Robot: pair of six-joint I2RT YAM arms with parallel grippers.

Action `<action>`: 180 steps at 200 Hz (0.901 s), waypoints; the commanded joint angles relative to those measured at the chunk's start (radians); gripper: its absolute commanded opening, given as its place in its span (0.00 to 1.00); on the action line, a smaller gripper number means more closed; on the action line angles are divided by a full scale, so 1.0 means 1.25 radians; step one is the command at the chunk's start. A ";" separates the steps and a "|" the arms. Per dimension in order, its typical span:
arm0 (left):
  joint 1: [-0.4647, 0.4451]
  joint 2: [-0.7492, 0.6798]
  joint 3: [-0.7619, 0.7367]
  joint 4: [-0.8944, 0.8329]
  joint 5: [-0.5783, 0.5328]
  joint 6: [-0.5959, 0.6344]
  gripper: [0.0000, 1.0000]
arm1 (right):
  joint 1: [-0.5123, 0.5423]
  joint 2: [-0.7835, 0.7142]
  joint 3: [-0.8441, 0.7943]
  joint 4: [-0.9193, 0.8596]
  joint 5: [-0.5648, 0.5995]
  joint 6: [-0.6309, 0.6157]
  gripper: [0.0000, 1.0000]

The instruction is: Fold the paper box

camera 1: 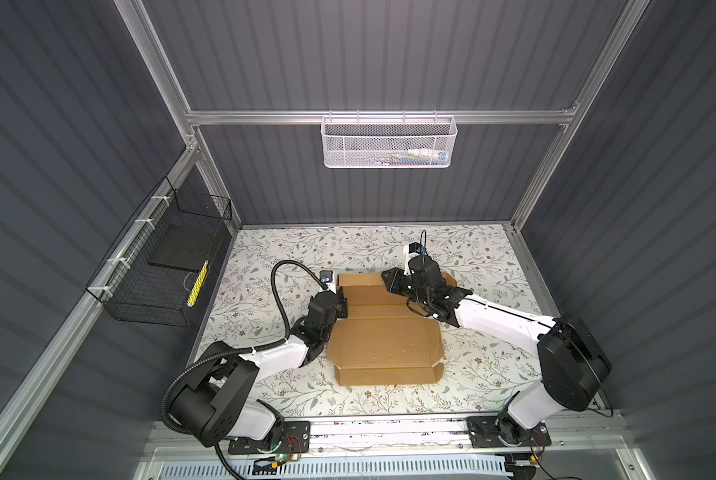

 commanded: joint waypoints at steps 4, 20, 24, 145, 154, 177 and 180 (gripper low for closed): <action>0.007 0.045 0.010 0.030 0.006 -0.013 0.32 | -0.002 0.002 -0.015 -0.047 -0.002 0.000 0.26; 0.007 0.075 0.025 0.039 0.002 -0.010 0.30 | -0.002 0.002 -0.014 -0.049 -0.003 0.000 0.26; 0.007 0.082 0.029 0.041 0.001 -0.010 0.29 | -0.002 0.002 -0.013 -0.049 -0.001 0.000 0.26; 0.007 0.196 0.044 0.079 0.001 -0.023 0.11 | -0.002 0.016 0.013 -0.067 -0.008 -0.004 0.26; 0.007 0.196 0.043 0.079 -0.001 -0.021 0.10 | -0.002 0.017 0.010 -0.065 -0.005 -0.002 0.26; 0.007 0.196 0.044 0.079 -0.004 -0.017 0.07 | -0.002 0.017 0.007 -0.063 -0.006 -0.002 0.26; 0.007 0.196 0.043 0.079 -0.005 -0.017 0.07 | -0.001 0.017 0.007 -0.062 -0.007 -0.001 0.26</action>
